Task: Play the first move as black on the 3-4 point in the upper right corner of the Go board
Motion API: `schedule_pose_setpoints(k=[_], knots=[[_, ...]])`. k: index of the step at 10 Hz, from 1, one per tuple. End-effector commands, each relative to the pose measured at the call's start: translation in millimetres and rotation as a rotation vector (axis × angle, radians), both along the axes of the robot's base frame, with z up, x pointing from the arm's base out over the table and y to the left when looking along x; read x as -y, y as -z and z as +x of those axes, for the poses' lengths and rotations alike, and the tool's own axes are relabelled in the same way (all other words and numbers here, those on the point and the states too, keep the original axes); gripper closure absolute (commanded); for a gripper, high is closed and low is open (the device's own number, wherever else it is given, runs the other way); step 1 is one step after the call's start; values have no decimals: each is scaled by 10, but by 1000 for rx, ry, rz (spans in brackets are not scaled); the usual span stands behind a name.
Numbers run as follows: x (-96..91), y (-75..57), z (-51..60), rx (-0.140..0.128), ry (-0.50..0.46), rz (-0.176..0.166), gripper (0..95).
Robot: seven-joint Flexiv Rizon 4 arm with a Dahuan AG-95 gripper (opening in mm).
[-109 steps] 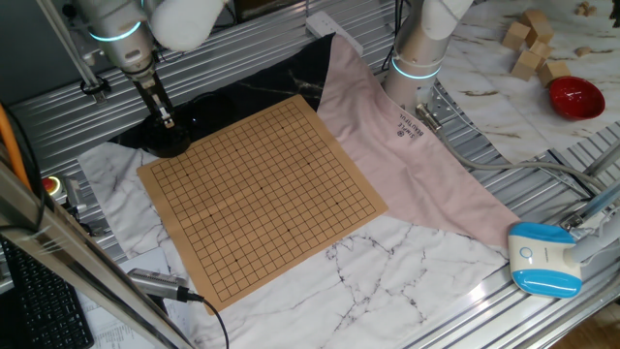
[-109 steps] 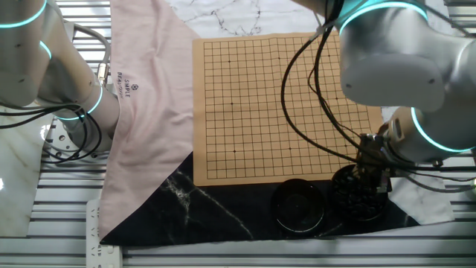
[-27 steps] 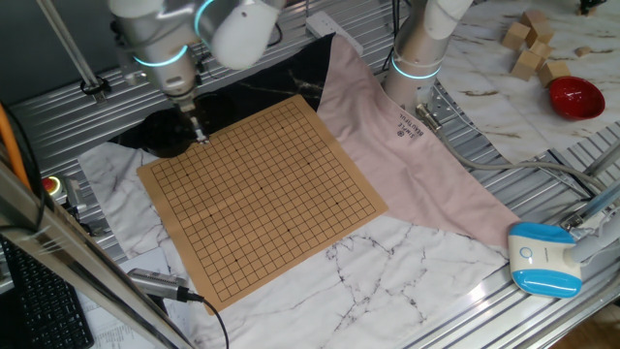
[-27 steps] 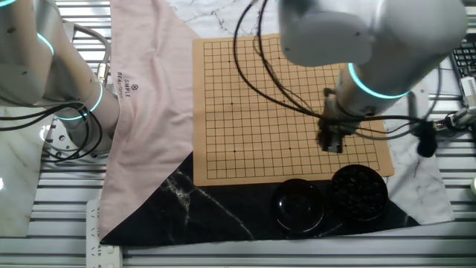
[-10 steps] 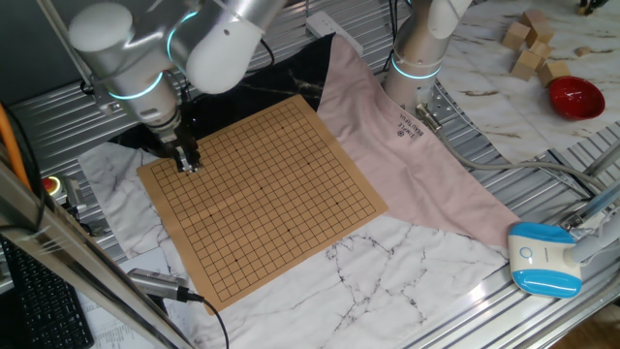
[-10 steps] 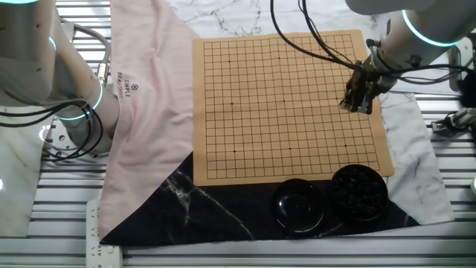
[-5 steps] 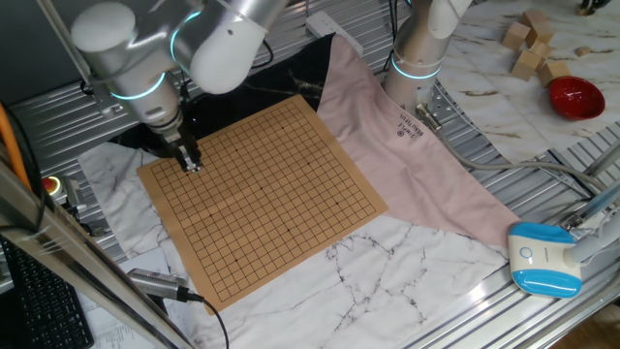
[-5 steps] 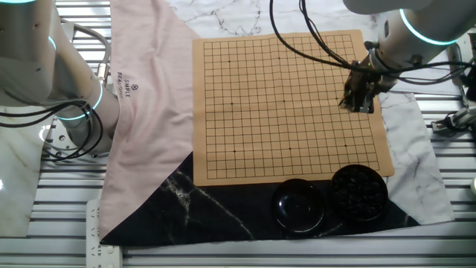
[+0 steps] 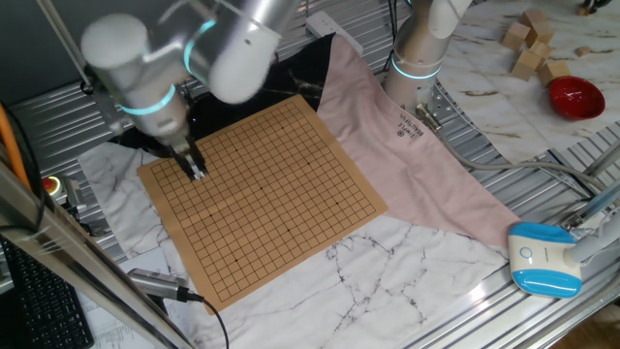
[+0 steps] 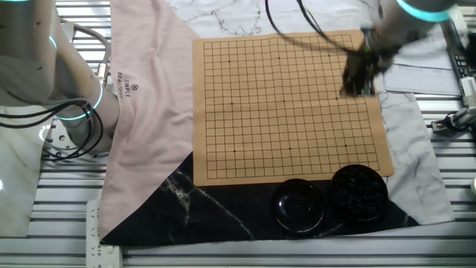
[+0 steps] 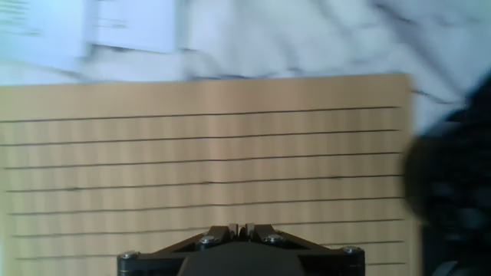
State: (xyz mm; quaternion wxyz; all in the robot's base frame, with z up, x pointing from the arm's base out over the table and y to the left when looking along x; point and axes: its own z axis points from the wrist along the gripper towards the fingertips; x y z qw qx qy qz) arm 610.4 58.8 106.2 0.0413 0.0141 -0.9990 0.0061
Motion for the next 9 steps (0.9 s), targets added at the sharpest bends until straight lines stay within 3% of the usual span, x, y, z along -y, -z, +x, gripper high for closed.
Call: schedule_pose_setpoints(k=[1,4,6,9], knots=[[-314,52,28,-5,97,17,950],[-690,79,71,-5,148,14,950],[-834,128,50,-6,154,13,950],[-901,209,45,-7,136,16,950]])
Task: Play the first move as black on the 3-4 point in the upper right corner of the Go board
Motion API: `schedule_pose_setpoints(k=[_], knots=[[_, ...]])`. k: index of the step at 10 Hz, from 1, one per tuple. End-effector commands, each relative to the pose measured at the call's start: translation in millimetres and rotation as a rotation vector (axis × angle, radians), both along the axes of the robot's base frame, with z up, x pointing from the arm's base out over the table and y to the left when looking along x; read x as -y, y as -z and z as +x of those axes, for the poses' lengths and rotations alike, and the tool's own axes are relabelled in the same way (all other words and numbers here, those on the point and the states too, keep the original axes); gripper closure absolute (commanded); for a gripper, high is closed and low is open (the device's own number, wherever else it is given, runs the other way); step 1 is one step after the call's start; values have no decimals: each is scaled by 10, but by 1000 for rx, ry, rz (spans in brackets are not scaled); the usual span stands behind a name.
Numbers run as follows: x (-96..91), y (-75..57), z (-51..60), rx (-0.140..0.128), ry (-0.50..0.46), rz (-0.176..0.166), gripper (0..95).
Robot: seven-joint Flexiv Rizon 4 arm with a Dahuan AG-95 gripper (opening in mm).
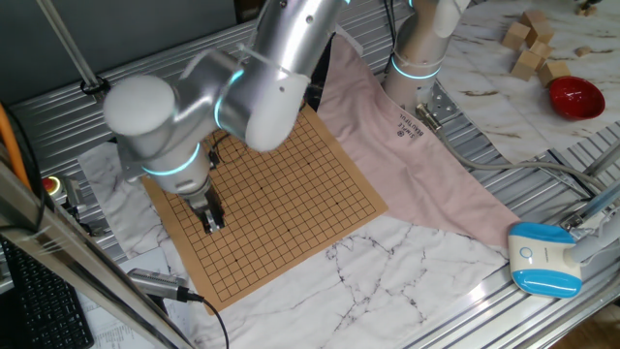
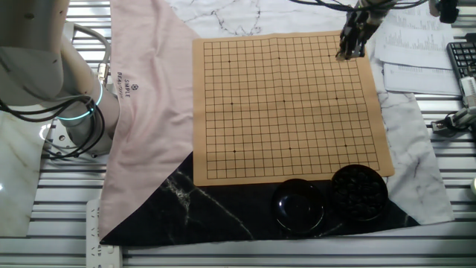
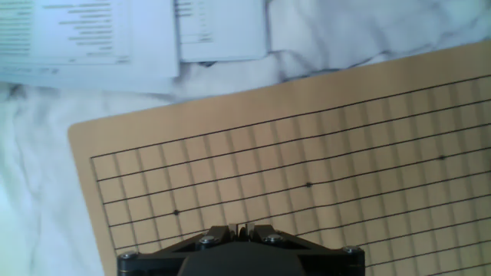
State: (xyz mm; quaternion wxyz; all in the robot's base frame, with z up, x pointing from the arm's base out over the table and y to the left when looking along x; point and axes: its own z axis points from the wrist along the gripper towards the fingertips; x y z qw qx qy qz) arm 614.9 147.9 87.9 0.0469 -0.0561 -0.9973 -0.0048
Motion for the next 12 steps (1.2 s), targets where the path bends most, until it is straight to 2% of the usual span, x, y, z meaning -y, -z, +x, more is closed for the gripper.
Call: schedule_pose_setpoints(k=[1,2,5,6,8,9,11,12], knots=[[-10,38,5,4,-5,0,950],[-6,91,26,7,-7,-1,950],[-4,104,30,0,6,0,950],[-4,104,30,7,-1,11,950],[-4,104,30,-1,-53,16,950],[-4,104,30,-3,-74,3,950],[-4,104,30,-8,-167,-17,950],[-4,104,30,-8,-240,-14,950]])
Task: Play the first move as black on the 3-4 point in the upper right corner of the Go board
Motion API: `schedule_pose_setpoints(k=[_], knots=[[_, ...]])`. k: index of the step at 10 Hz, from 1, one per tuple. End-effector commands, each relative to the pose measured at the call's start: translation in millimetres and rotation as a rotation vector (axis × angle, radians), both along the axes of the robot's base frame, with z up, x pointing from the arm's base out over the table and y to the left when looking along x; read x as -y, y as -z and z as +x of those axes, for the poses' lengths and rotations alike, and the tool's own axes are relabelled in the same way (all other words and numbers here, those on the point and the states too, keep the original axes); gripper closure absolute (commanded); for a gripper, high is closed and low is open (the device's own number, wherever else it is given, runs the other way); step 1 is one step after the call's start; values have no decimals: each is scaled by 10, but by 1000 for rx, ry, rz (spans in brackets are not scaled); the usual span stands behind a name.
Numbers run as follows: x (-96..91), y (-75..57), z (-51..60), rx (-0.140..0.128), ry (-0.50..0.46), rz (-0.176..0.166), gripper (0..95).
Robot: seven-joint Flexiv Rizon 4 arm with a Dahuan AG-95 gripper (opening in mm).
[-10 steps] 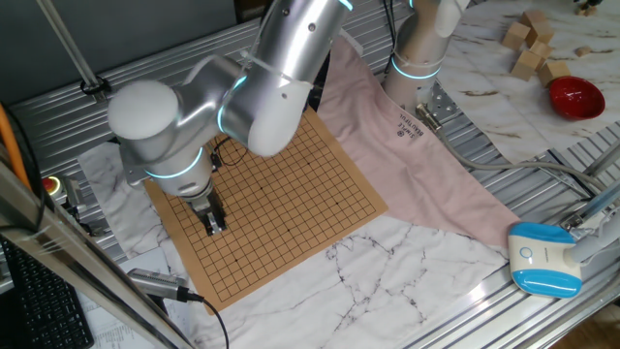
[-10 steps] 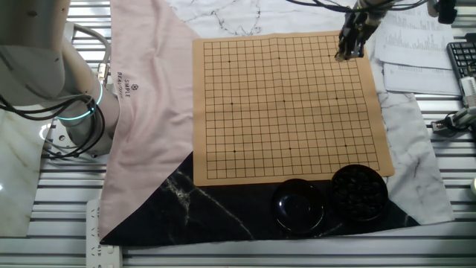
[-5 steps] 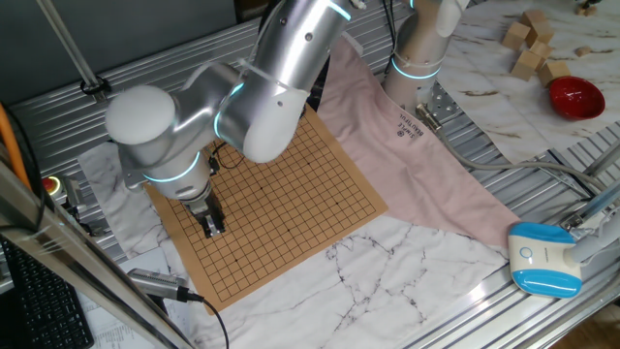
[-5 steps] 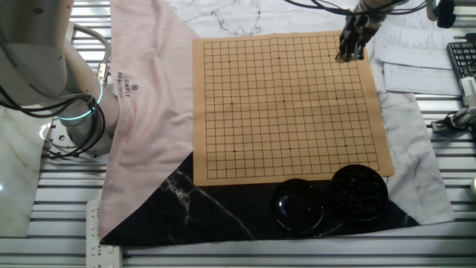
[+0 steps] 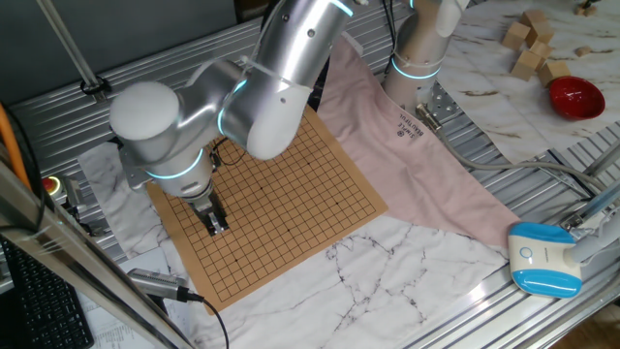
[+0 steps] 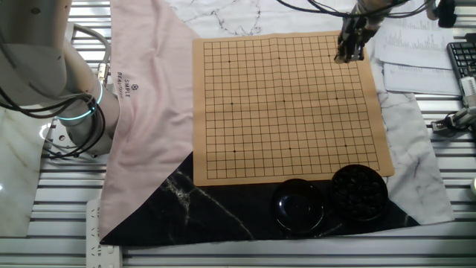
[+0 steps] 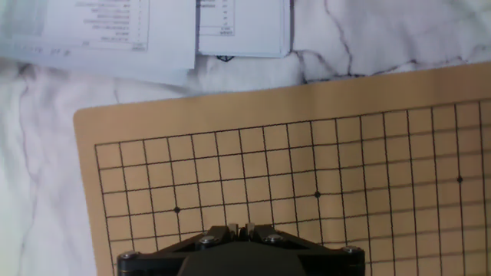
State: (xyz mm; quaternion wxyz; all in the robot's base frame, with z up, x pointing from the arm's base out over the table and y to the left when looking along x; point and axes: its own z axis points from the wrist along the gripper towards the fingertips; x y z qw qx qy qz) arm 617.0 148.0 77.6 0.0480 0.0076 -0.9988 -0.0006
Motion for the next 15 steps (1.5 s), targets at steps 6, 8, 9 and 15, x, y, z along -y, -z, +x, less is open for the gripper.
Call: schedule_pose_setpoints(k=[6,8,9,15], knots=[[-506,127,-13,-14,-54,1,950],[-468,210,-97,-11,-67,10,950],[-451,274,-161,-4,-65,21,950],[-460,374,-144,-1,-39,18,950]])
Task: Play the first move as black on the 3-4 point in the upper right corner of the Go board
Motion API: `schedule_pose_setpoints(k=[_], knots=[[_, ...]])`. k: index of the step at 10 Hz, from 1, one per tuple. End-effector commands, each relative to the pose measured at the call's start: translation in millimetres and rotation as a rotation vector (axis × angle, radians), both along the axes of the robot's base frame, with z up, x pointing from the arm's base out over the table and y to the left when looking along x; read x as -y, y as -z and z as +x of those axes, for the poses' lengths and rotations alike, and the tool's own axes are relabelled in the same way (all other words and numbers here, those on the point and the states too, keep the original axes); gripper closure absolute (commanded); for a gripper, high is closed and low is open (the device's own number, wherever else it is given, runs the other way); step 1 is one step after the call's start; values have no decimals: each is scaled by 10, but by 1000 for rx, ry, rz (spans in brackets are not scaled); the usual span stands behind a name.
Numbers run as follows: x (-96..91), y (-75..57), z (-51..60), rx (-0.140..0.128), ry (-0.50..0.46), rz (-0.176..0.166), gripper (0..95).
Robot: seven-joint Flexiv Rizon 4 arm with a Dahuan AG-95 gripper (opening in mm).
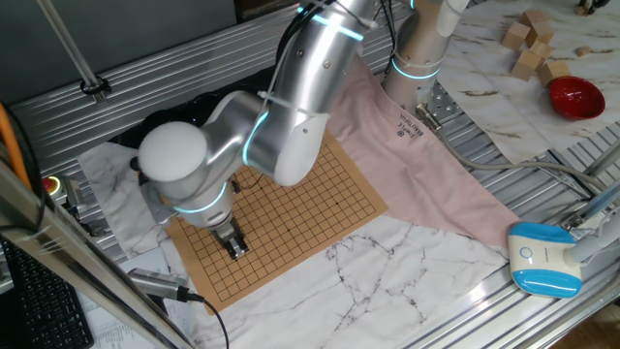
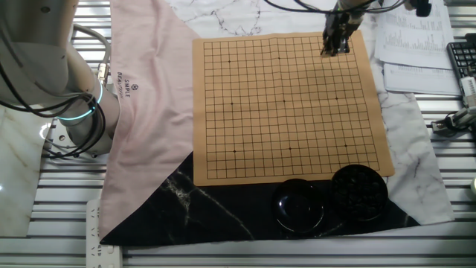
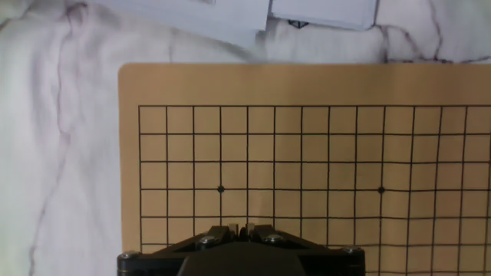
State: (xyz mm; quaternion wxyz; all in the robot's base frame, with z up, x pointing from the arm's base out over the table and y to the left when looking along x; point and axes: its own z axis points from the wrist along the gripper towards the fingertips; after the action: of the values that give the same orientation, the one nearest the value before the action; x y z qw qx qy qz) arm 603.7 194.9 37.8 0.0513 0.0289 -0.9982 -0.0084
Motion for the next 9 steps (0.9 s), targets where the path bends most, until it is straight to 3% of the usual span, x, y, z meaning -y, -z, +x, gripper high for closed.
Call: schedule_pose_setpoints(k=[1,4,9], knots=[[-4,-43,31,3,14,1,950],[-53,-32,60,-2,36,20,950],[-240,61,73,-2,78,15,950]])
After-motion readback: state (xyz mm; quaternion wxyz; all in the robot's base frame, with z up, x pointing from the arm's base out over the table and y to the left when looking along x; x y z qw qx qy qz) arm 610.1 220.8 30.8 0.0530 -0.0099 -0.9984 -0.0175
